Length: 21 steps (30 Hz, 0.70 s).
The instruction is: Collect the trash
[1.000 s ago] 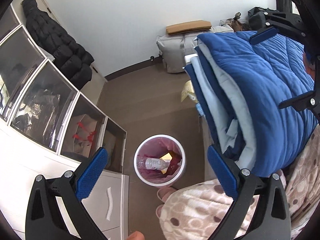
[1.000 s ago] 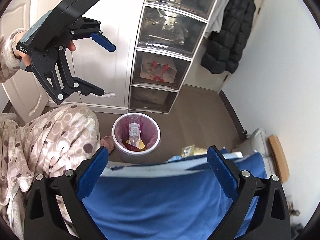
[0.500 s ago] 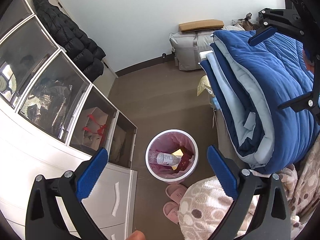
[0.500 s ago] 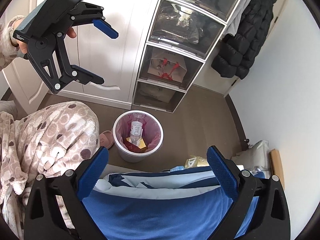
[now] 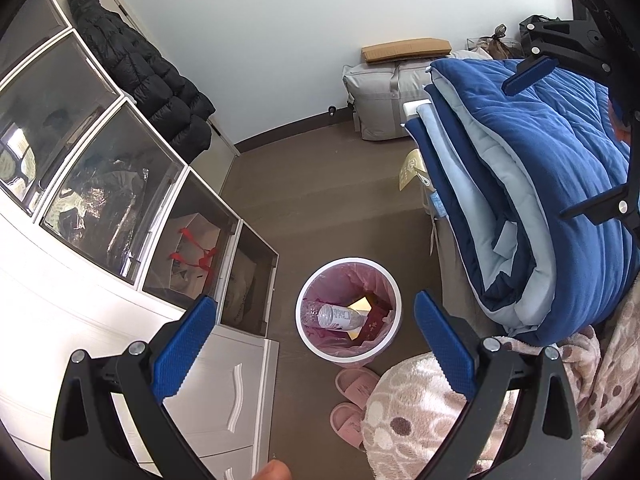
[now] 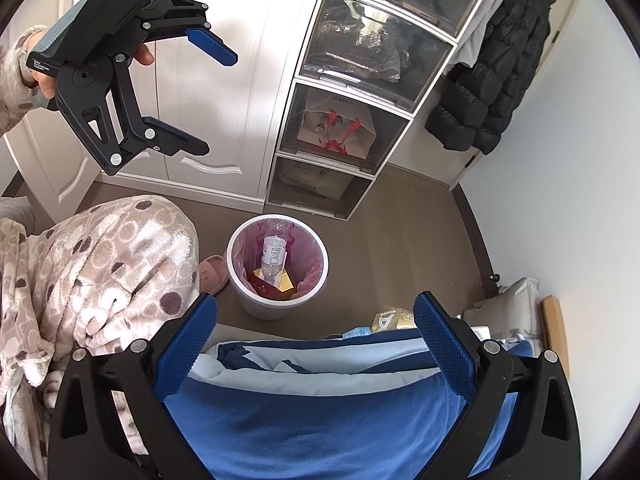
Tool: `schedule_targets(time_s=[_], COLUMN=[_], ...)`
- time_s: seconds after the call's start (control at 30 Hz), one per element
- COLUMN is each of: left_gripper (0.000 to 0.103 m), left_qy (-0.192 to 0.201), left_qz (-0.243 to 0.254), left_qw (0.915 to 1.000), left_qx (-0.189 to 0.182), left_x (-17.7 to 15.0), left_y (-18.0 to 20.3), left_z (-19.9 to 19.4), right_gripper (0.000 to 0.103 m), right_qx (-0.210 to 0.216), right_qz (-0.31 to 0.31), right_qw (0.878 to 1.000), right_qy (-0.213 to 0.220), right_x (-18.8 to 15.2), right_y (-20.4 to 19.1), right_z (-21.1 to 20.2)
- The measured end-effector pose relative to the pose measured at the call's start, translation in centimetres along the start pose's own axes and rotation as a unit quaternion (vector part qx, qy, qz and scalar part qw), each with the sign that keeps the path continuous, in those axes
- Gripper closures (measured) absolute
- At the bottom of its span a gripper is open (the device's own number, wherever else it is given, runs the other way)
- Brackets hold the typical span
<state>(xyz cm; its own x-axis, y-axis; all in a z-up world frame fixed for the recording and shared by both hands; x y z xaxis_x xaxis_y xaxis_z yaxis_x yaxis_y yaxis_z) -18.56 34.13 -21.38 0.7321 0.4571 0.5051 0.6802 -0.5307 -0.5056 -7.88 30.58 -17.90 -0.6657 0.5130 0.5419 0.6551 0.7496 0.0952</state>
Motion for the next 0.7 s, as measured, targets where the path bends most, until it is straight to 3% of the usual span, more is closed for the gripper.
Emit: schedule_targets(time_s=[0.4,0.53,0.7], left_gripper=[0.005,0.005,0.005], left_qy=[-0.007,0.003,-0.003], left_qz=[-0.006,0.0,-0.004], left_qw=[0.9998,1.0,0.9996], left_qx=[-0.019,-0.008,-0.028], left_x=[-0.2,-0.2,-0.4], left_y=[0.2,0.0,0.2], left_z=[0.7,0.7,0.9], right_gripper=[0.007,0.007,0.007], right_qx=[0.002,0.001,0.001], right_qz=[-0.005,-0.003,-0.004], right_qw=[1.0,1.0,1.0], right_qy=[-0.009,-0.009,-0.008], right_x=[-0.2,-0.3,-0.3], right_y=[-0.4,-0.4,-0.4], right_z=[0.9,1.1,1.1])
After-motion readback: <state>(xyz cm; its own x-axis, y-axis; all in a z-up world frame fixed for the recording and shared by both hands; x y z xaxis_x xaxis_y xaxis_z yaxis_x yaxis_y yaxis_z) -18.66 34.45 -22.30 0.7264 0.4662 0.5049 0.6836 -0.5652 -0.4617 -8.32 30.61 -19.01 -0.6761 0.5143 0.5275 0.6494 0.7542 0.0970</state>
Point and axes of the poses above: each gripper's, at about its wrist camera, not at the fingertips, and z roughly the way its jaws point, y to its right, x to its top, the point moved 9 cm from there along z, roughly the way its jaws point, and after that the axes turned 10 degrees about x, right-handed, at the moved point
